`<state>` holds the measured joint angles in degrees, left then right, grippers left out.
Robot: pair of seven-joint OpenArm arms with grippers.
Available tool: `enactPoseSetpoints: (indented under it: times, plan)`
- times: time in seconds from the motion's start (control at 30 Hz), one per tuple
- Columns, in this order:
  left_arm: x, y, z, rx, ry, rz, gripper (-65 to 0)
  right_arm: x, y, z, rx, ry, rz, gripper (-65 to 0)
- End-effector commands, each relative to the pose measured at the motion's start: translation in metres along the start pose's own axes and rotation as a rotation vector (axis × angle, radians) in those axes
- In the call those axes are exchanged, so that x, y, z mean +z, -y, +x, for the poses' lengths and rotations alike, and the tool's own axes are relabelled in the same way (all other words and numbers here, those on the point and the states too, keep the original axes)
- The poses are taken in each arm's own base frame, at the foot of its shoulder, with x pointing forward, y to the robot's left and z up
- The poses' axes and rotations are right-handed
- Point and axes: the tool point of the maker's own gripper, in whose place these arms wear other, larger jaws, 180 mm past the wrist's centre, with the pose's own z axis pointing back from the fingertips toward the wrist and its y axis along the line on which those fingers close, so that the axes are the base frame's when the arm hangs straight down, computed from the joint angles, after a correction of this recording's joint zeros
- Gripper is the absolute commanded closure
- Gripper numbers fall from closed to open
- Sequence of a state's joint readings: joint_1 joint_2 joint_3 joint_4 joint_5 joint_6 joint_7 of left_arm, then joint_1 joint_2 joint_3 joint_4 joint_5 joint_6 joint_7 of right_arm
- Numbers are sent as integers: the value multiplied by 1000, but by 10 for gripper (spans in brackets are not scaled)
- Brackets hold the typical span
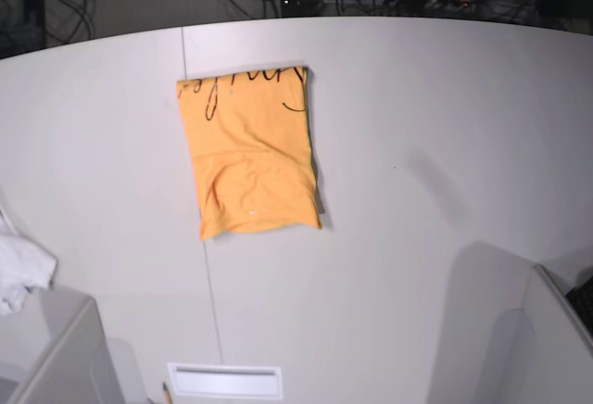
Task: Fold the T-shirt properly
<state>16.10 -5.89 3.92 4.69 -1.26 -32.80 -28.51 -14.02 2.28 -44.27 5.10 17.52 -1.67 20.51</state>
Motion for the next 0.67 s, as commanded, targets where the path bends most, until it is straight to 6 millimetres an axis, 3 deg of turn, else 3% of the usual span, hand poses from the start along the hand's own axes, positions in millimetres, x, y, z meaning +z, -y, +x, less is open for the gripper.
enactPoseSetpoints:
  times: [0.0,0.17,0.33,0.43,0.63]
  plan:
    - [4,3,-11,10,-18,-10,0,0,0,-3,3,-6,-3,0]
    - [3,5,-12,5,-22,-15,0,-2,8,7,1,-2,-18,0]
    - [-1,13,-11,3,-21,-30,0,-1,17,1,5,-12,-33,0]
    - [-12,24,2,0,-3,-52,0,0,21,-3,7,-18,-39,0]
    - [-14,23,9,6,12,-48,0,2,35,-10,13,-27,-58,0]
